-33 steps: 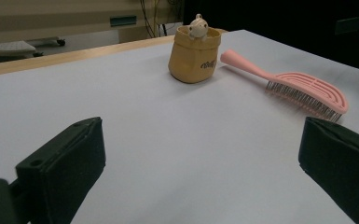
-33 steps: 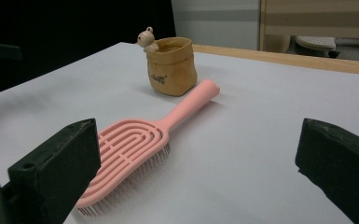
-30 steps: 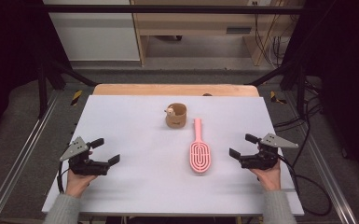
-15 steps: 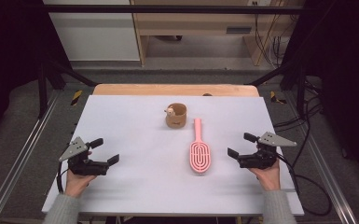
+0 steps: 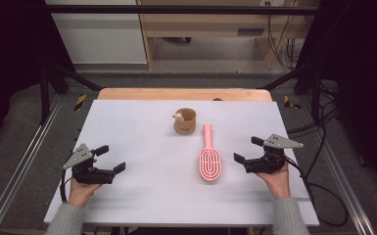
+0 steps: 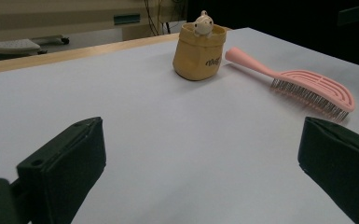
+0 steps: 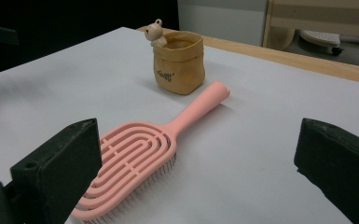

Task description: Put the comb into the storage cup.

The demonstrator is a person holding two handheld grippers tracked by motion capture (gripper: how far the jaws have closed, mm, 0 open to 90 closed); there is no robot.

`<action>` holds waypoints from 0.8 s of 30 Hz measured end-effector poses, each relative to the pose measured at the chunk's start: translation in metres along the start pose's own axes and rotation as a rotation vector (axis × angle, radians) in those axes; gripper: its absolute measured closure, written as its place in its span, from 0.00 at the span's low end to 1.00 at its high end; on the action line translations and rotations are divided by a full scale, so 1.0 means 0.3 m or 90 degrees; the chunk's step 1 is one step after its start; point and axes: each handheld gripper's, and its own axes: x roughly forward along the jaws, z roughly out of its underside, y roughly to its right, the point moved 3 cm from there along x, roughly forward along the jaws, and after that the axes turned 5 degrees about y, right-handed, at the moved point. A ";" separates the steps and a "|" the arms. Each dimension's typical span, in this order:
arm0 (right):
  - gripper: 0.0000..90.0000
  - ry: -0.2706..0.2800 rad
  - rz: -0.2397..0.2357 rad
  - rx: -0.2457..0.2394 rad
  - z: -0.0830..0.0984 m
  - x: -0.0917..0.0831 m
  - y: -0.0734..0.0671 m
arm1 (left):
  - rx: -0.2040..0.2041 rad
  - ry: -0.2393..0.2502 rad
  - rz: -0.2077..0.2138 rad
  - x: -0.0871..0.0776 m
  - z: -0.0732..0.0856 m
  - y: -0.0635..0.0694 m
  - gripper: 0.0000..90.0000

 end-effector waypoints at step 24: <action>0.14 -0.051 -0.028 -0.025 -0.074 0.156 -0.073 | 0.005 -0.005 -0.003 0.002 0.004 -0.002 0.01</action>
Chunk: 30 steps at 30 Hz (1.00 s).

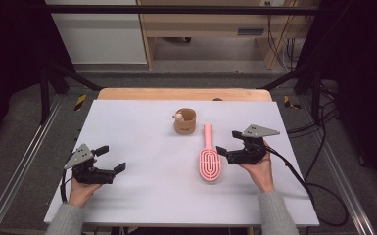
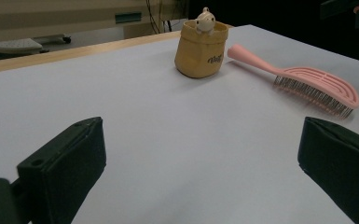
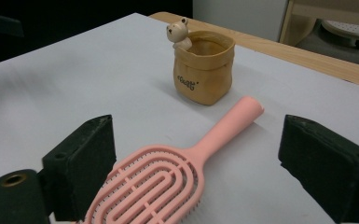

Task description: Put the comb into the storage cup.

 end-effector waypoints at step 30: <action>0.70 -0.071 -0.002 -0.028 -0.048 0.173 0.023 | 0.002 -0.002 -0.002 0.001 0.002 -0.002 0.01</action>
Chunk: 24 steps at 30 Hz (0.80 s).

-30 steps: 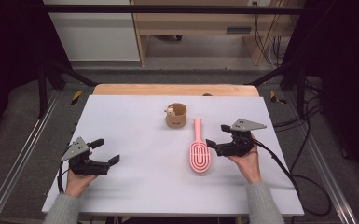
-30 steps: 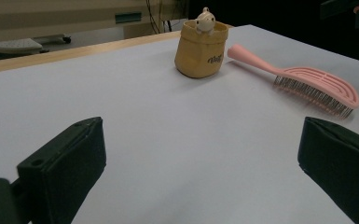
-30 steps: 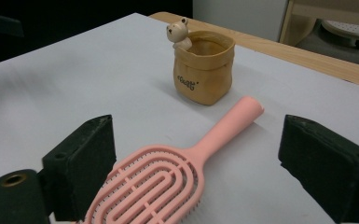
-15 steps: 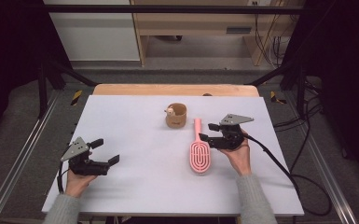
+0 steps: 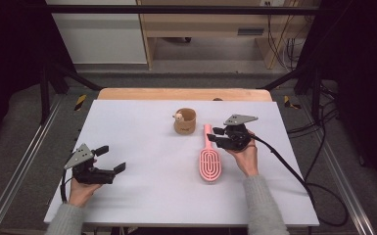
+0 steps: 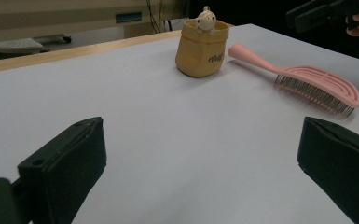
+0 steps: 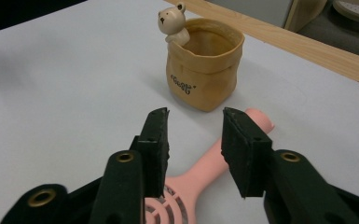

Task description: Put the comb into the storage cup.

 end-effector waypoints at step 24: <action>1.00 -0.057 0.015 0.001 0.001 0.097 0.026 | -0.001 -0.002 0.000 0.003 0.003 -0.001 0.01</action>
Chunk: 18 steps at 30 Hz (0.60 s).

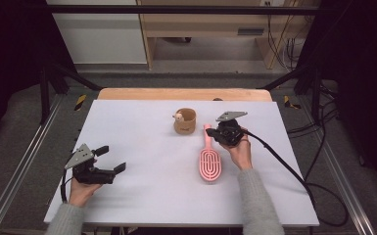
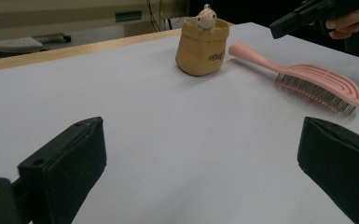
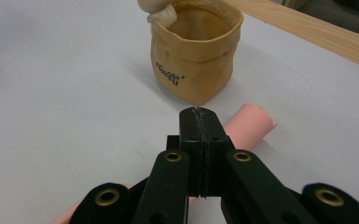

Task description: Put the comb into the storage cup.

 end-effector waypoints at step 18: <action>1.00 -0.032 0.009 -0.016 0.012 0.083 -0.004 | 0.001 -0.001 0.000 0.001 0.001 -0.001 0.01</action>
